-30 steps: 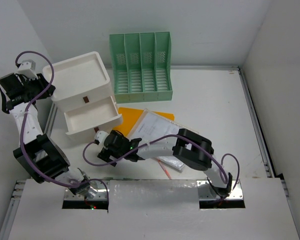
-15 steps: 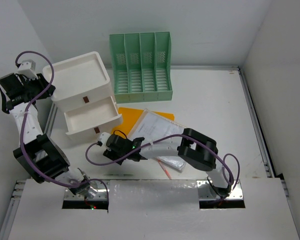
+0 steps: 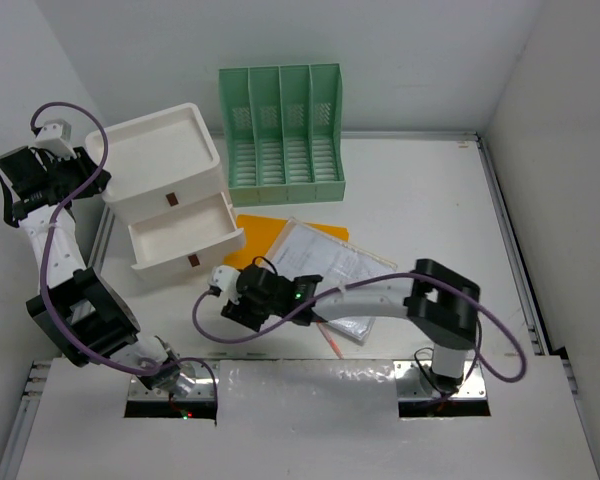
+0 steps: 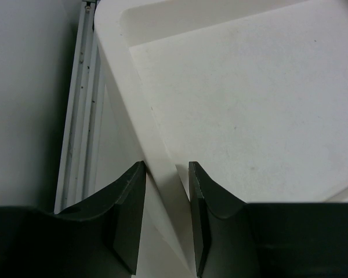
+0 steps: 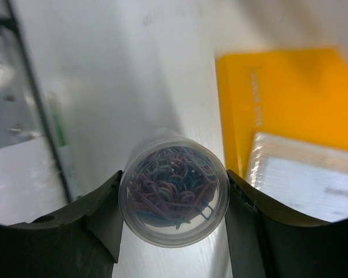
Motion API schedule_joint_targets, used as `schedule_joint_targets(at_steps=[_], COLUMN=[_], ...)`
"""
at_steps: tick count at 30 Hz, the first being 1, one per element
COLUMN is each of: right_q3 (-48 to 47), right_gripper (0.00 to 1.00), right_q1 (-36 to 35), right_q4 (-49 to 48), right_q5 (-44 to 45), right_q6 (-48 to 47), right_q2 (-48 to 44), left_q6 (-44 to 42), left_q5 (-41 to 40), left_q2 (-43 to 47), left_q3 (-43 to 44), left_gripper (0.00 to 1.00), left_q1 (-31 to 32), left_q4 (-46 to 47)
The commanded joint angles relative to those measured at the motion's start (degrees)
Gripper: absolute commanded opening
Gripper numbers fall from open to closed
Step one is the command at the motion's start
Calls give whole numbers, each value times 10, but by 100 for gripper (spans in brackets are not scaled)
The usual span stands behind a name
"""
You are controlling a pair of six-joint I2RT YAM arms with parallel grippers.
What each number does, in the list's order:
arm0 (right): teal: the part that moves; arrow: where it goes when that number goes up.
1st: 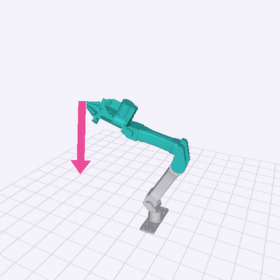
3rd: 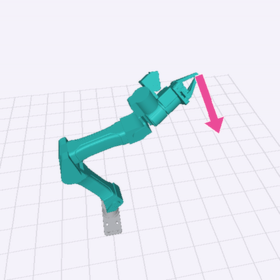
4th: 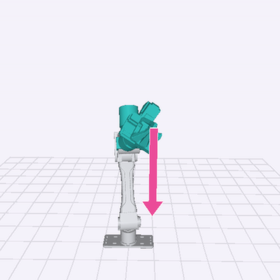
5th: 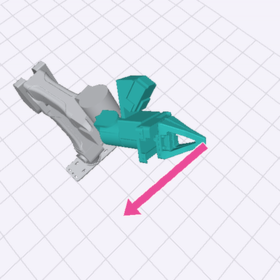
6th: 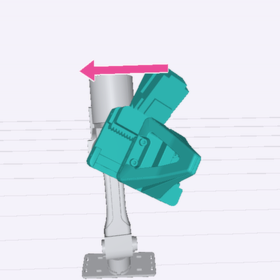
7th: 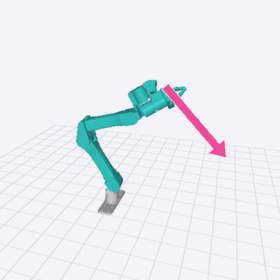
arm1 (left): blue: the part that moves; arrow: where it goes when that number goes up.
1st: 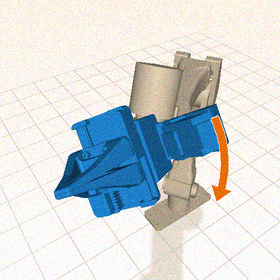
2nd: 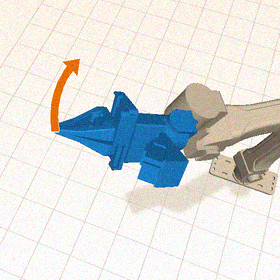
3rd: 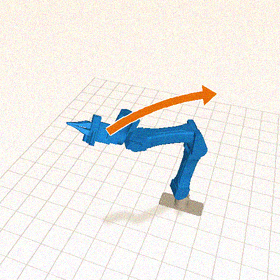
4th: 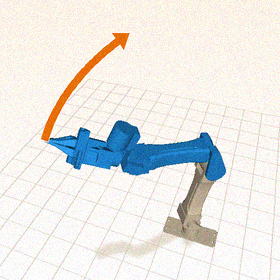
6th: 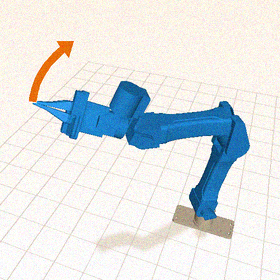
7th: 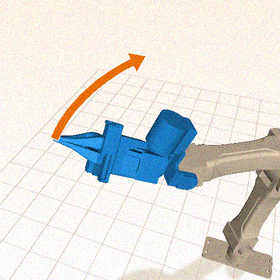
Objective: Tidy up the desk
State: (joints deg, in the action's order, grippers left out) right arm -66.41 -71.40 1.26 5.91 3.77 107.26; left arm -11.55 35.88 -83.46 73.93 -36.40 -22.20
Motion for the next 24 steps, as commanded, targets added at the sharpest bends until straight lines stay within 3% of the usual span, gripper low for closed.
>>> schedule_joint_targets(at_steps=[1,4,6,8,11,12,22,24], right_q3=[34,19,-56,-133,-368,-396,-499,-521], right_gripper=[0,0,0,0,0,0,0,6], right_q1=[-2,-1,3,25,67,74,127,133], right_q4=[-113,-164,-154,-104,28,48,20,33], right_q5=[-57,-41,7,66,108,110,104,90], right_q6=[-67,-95,-112,-104,-50,-42,13,24], right_q2=[-114,-140,-103,-55,71,96,241,266], left_q6=[-8,-7,-2,1,0,-1,-3,-3], left_q5=[45,45,47,53,60,62,71,71], left_q2=[-6,-6,-7,-7,-7,-7,-10,-10], left_q3=[-15,-18,-20,-25,-27,-27,-31,-31], left_gripper=[22,22,22,22,22,22,22,22], left_q1=[2,2,3,2,3,3,2,2], left_q4=[-114,-112,-110,-109,-110,-112,-108,-107])
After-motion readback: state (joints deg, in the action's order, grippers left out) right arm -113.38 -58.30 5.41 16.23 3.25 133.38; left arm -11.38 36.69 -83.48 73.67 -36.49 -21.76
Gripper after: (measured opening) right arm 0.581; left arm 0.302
